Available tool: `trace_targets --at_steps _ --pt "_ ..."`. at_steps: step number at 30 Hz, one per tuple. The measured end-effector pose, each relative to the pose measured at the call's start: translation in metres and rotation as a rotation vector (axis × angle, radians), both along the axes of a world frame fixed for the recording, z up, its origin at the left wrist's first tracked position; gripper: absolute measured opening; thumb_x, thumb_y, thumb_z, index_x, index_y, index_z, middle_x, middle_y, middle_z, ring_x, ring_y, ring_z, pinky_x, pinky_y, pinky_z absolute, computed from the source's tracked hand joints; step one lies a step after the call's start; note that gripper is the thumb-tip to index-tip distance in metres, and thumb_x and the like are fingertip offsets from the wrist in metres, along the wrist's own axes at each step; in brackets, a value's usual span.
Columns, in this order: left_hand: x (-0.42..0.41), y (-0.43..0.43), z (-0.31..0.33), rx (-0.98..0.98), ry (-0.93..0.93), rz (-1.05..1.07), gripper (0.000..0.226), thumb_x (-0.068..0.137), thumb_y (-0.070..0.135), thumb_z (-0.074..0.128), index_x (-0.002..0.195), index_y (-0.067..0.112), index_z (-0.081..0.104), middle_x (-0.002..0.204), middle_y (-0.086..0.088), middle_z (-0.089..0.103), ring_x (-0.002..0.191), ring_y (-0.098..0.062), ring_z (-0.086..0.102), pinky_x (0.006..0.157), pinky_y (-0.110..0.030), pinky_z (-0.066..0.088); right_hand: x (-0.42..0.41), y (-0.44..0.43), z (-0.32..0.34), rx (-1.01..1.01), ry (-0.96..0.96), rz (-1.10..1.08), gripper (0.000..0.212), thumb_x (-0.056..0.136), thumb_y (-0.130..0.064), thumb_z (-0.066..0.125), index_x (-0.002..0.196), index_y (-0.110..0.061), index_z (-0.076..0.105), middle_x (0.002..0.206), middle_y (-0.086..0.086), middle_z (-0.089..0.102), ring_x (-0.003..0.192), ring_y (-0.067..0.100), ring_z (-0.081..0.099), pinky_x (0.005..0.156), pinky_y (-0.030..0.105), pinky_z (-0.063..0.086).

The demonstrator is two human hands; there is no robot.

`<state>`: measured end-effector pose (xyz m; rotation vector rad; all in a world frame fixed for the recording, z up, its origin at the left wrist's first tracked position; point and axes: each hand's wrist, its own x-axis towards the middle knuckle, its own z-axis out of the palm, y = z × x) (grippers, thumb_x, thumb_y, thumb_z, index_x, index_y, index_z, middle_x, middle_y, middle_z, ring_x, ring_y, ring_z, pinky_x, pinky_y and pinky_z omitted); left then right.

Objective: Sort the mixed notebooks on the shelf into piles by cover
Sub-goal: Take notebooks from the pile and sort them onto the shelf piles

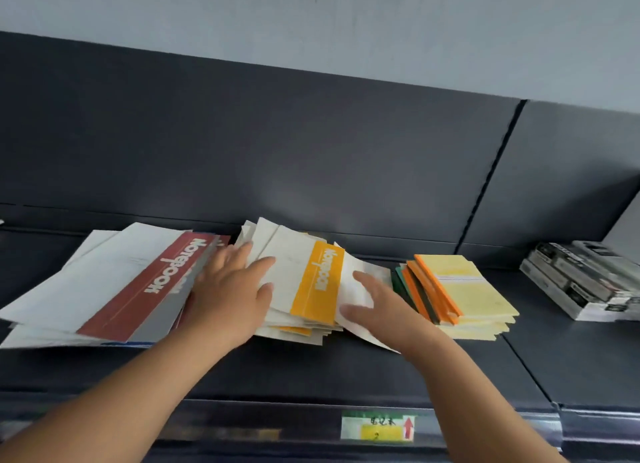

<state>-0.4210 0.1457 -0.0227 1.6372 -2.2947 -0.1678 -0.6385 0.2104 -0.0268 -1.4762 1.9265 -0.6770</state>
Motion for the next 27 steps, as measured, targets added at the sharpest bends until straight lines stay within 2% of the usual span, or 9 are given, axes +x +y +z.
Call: trace_targets --at_steps 3,6,9,13,16,19,21,24,27 --pt "-0.01 0.011 -0.001 0.134 -0.186 -0.089 0.056 0.096 0.062 0.028 0.149 0.042 0.027 0.164 0.008 0.004 0.15 -0.02 -0.006 0.116 -0.046 0.007 -0.012 0.015 -0.022 0.188 0.326 0.184 0.093 0.088 -0.042 0.067 0.157 -0.03 0.006 0.165 -0.008 0.002 0.152 0.023 0.001 0.122 0.049 0.015" --pt "-0.011 0.014 -0.003 0.165 -0.259 -0.063 0.078 0.087 0.076 0.032 0.154 0.039 0.014 0.164 0.007 -0.006 0.15 -0.02 -0.013 0.118 -0.045 0.003 -0.015 0.012 -0.039 0.048 0.451 0.085 0.067 0.097 -0.033 0.054 0.155 -0.026 0.02 0.162 -0.006 0.019 0.15 0.023 0.012 0.12 0.047 0.019" --pt "-0.009 0.015 -0.003 0.153 -0.289 -0.029 0.087 0.083 0.08 0.033 0.155 0.036 0.009 0.164 0.005 -0.009 0.15 -0.021 -0.011 0.119 -0.044 0.003 -0.017 0.01 -0.048 -0.136 0.478 0.033 0.046 0.104 -0.022 0.039 0.15 -0.025 0.035 0.151 -0.001 0.044 0.139 0.023 0.038 0.11 0.038 0.037" --pt "-0.008 0.018 -0.006 0.128 -0.283 -0.016 0.086 0.084 0.079 0.031 0.155 0.037 0.005 0.164 0.005 -0.011 0.15 -0.024 -0.008 0.119 -0.045 0.004 -0.018 0.005 -0.041 -0.32 0.128 -0.24 0.04 0.106 -0.021 0.034 0.144 -0.019 0.047 0.113 0.006 0.067 0.101 0.025 0.063 0.077 0.027 0.045" --pt "-0.006 0.015 -0.01 0.125 -0.279 -0.025 0.086 0.084 0.079 0.03 0.155 0.037 0.003 0.163 0.005 -0.012 0.15 -0.024 -0.01 0.119 -0.046 0.002 -0.014 0.0 -0.029 -0.463 -0.146 -0.436 0.036 0.107 -0.022 0.032 0.134 -0.015 0.054 0.081 -0.004 0.057 0.07 0.009 0.053 0.057 0.023 0.039" --pt "-0.005 0.013 -0.012 0.095 -0.245 -0.036 0.092 0.083 0.079 0.033 0.155 0.034 -0.003 0.164 0.005 -0.011 0.15 -0.023 -0.009 0.12 -0.045 0.004 -0.002 -0.001 -0.017 -0.644 -0.125 -0.404 0.038 0.106 -0.02 0.035 0.141 -0.027 0.049 0.095 -0.01 0.059 0.082 0.003 0.055 0.068 0.014 0.041" --pt "-0.003 0.012 -0.015 0.058 -0.156 -0.021 0.108 0.079 0.08 0.043 0.153 0.026 -0.015 0.164 0.001 -0.009 0.151 -0.023 -0.003 0.121 -0.044 0.008 0.011 -0.007 -0.015 -0.682 0.066 -0.272 0.04 0.105 -0.02 0.035 0.142 -0.026 0.05 0.124 0.0 0.062 0.115 0.018 0.056 0.092 0.027 0.048" --pt "0.003 0.011 -0.019 -0.021 0.003 0.031 0.13 0.068 0.08 0.058 0.146 0.023 -0.03 0.163 -0.003 -0.014 0.151 -0.024 0.0 0.12 -0.043 0.013 0.036 -0.015 -0.019 -0.417 0.446 0.117 0.049 0.1 -0.044 0.03 0.143 -0.029 0.048 0.149 0.002 0.045 0.141 0.029 0.034 0.113 0.043 0.03" --pt "0.013 0.012 -0.02 -0.042 0.037 0.055 0.134 0.067 0.076 0.063 0.144 0.024 -0.032 0.162 -0.004 -0.017 0.151 -0.025 -0.002 0.12 -0.043 0.012 0.053 -0.016 -0.021 -0.119 0.48 0.325 0.059 0.1 -0.054 0.039 0.153 -0.03 0.03 0.162 -0.003 0.02 0.15 0.023 0.009 0.12 0.043 0.015"
